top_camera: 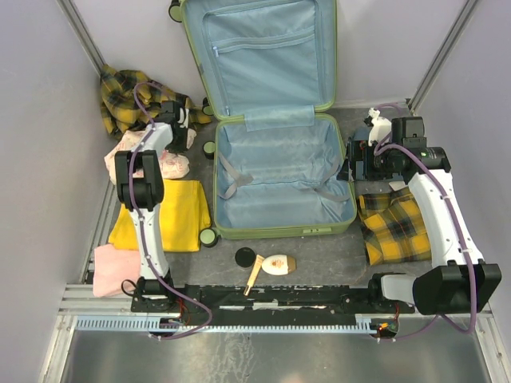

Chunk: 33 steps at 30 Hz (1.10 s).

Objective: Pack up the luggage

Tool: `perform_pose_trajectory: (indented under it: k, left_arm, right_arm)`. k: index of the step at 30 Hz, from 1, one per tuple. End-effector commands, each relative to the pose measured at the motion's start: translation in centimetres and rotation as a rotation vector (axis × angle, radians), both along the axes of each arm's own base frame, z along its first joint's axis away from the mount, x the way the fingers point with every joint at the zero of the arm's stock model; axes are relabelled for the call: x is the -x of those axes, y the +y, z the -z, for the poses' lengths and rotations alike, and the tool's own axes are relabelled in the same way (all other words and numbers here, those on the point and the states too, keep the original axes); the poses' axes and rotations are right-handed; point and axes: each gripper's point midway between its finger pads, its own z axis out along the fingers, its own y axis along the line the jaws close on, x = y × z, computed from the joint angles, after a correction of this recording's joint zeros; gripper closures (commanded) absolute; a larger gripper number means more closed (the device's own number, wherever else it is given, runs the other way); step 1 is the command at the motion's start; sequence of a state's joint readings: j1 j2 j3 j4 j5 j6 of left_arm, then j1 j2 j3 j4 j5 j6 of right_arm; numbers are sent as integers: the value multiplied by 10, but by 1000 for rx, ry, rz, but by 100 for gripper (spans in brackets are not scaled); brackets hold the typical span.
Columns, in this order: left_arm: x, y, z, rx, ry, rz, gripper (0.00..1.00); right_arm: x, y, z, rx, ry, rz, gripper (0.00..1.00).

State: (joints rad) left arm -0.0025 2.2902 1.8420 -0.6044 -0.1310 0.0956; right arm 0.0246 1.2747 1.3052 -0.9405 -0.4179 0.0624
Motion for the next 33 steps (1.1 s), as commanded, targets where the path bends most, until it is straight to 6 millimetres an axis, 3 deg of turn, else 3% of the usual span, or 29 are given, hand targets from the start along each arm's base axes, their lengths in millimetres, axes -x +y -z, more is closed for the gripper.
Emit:
perform_pose_trajectory:
  k: [1,6,11,19,28,33]
  left_arm:
    - [3,-2,-15,141,-1,-4,97]
    - [0,2,-83,244,-106,17,97]
    - [8,18,-147,279,-207,8,97]
    - [27,30,-206,342,-276,-6,97]
    - [58,6,-279,431,-379,34,97]
    - [76,1,-304,435,-417,36,97]
  right_arm:
    - [-5,0,-23,-2,-84,-18,1]
    - [-3,1,-26,-6,-94,-21,1]
    - [-2,1,-30,-9,-106,-20,1]
    - [-1,2,-32,-16,-112,-17,1]
    - [0,2,-34,-18,-118,-18,1]
    - [0,2,-36,-20,-121,-16,1]
